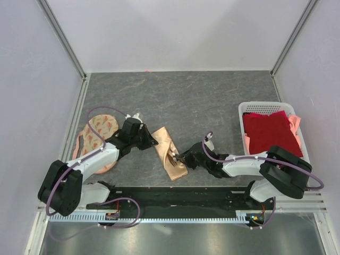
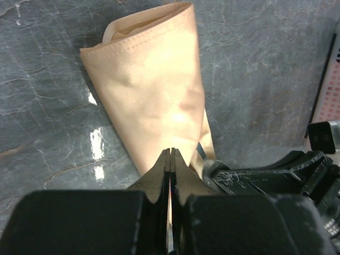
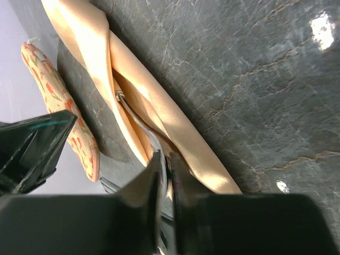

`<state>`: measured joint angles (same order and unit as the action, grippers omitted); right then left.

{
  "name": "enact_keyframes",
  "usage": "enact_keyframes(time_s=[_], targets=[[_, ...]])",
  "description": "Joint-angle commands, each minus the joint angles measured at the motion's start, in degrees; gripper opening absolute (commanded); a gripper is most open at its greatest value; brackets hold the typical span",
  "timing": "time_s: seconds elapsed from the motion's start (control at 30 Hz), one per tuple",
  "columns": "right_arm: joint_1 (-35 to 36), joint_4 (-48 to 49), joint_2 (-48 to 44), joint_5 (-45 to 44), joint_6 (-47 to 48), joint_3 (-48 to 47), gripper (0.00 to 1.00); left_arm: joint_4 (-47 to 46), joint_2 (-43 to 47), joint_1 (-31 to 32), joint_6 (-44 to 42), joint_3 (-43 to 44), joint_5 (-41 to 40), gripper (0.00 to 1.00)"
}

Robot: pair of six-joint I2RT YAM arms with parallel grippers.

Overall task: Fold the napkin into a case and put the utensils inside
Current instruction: Insert the spoon into the folded napkin.

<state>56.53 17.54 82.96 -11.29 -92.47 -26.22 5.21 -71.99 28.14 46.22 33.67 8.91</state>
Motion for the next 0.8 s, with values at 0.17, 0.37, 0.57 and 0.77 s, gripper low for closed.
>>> enact_keyframes(time_s=[0.17, 0.37, 0.57, 0.77], targets=[[0.8, 1.8, 0.5, 2.0, 0.8, -2.9, 0.52, 2.2, 6.0, 0.2, 0.1, 0.9, 2.6, 0.02], [0.9, -9.3, -6.3, 6.8, 9.0, -3.4, 0.71, 1.4, 12.1, 0.2, -3.7, 0.9, 11.1, 0.06], [0.9, -17.7, -18.9, 7.2, 18.9, -0.7, 0.81, 2.3, 19.6, 0.2, -4.0, 1.5, 17.3, 0.23], [0.8, -30.5, -26.6, 2.0, 40.5, -4.4, 0.98, -1.2, 27.3, 1.3, -2.5, -1.8, 22.3, 0.38]])
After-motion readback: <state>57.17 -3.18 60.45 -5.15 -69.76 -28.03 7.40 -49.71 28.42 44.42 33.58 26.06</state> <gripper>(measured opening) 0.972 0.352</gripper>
